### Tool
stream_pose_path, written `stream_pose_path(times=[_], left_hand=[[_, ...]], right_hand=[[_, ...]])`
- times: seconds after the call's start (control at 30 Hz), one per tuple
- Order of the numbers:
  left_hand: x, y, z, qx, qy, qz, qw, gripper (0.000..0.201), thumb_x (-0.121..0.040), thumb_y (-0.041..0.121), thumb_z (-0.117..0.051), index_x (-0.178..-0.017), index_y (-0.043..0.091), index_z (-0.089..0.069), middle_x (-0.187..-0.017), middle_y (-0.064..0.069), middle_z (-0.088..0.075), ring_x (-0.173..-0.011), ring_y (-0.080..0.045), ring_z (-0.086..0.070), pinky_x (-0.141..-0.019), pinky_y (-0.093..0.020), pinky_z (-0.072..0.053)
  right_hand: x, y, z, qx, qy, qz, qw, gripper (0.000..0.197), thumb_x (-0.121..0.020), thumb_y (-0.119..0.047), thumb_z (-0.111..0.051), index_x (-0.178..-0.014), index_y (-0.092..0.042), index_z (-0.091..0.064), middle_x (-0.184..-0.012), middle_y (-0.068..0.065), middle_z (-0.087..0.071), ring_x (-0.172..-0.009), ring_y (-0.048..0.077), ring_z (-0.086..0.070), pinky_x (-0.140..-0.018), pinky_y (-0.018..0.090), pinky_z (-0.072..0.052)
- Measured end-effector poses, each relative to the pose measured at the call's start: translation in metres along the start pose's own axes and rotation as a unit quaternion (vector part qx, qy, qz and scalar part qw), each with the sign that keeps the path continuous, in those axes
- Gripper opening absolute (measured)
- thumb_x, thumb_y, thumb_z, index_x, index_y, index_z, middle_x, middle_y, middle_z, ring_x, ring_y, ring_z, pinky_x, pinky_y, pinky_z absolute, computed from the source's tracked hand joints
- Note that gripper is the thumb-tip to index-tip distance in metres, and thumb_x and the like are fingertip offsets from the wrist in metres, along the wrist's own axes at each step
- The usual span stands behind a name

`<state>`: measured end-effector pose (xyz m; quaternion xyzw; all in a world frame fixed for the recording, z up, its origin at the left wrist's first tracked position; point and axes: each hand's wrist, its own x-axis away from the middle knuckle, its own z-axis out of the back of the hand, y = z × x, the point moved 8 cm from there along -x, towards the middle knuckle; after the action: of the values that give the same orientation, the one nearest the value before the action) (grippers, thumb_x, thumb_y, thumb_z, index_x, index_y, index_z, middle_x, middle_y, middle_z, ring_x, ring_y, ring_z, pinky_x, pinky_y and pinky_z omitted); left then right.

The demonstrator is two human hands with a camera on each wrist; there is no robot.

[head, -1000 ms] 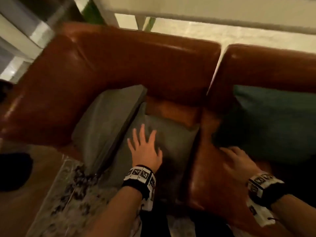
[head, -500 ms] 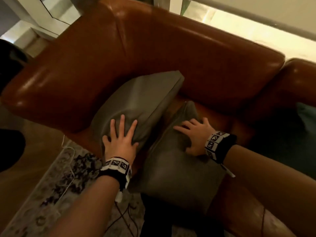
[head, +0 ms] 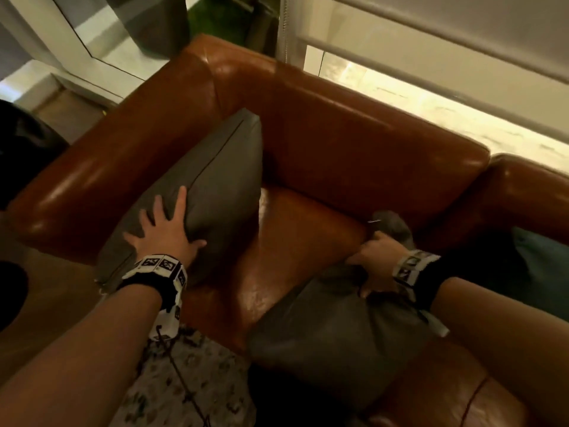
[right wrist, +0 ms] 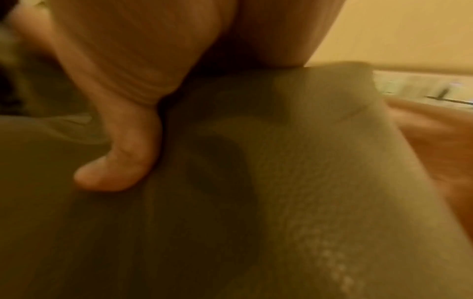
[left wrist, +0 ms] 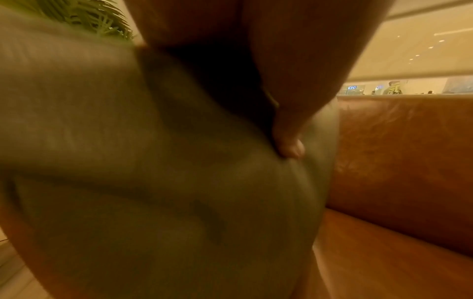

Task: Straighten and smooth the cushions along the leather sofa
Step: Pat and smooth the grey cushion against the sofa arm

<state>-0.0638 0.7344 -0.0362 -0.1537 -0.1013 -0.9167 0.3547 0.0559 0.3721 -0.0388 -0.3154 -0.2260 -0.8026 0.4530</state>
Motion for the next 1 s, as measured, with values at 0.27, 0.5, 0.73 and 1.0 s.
stream_pose_path(times=[0.27,0.5,0.73,1.0], left_hand=[[-0.061,0.006,0.068,0.022,0.023,0.036,0.999,0.098,-0.084,0.051,-0.066,-0.149,0.048,0.006,-0.152,-0.008,-0.035,-0.13,-0.042,-0.045,-0.104,-0.065,-0.034],[-0.058,-0.017,0.022,0.022,0.002,0.103,0.994,0.131,-0.056,0.07,-0.079,-0.151,0.044,0.008,-0.16,-0.012,-0.014,-0.141,-0.044,-0.026,-0.111,-0.061,-0.029],[-0.066,-0.042,0.022,0.058,0.041,0.121,0.99,0.117,-0.048,0.071,-0.08,-0.144,0.036,-0.023,-0.137,-0.019,-0.049,-0.123,-0.047,-0.045,-0.1,-0.064,-0.04],[-0.048,-0.06,0.021,0.011,0.042,0.114,0.993,0.109,-0.072,0.064,-0.07,-0.153,0.038,-0.003,-0.16,-0.01,-0.018,-0.146,-0.04,-0.017,-0.116,-0.064,-0.013]], right_hand=[[0.007,0.153,0.031,-0.184,0.078,-0.248,0.948,0.097,-0.063,-0.079,-0.067,-0.142,-0.03,-0.04,-0.136,0.001,-0.05,-0.127,0.028,-0.047,-0.107,0.052,-0.03],[-0.05,0.176,0.016,-0.307,0.147,-0.266,0.902,0.138,-0.044,-0.084,-0.073,-0.152,-0.04,0.001,-0.157,0.006,-0.026,-0.142,0.037,-0.029,-0.114,0.058,-0.023],[-0.033,0.19,0.006,-0.266,0.208,-0.293,0.894,0.103,-0.059,-0.077,-0.071,-0.145,-0.041,-0.026,-0.135,0.005,-0.048,-0.123,0.034,-0.049,-0.103,0.054,-0.036],[-0.054,0.12,0.048,-0.202,0.213,-0.146,0.945,0.105,-0.08,-0.034,-0.067,-0.153,-0.04,0.008,-0.164,-0.001,0.004,-0.15,0.02,0.014,-0.121,0.052,0.007]])
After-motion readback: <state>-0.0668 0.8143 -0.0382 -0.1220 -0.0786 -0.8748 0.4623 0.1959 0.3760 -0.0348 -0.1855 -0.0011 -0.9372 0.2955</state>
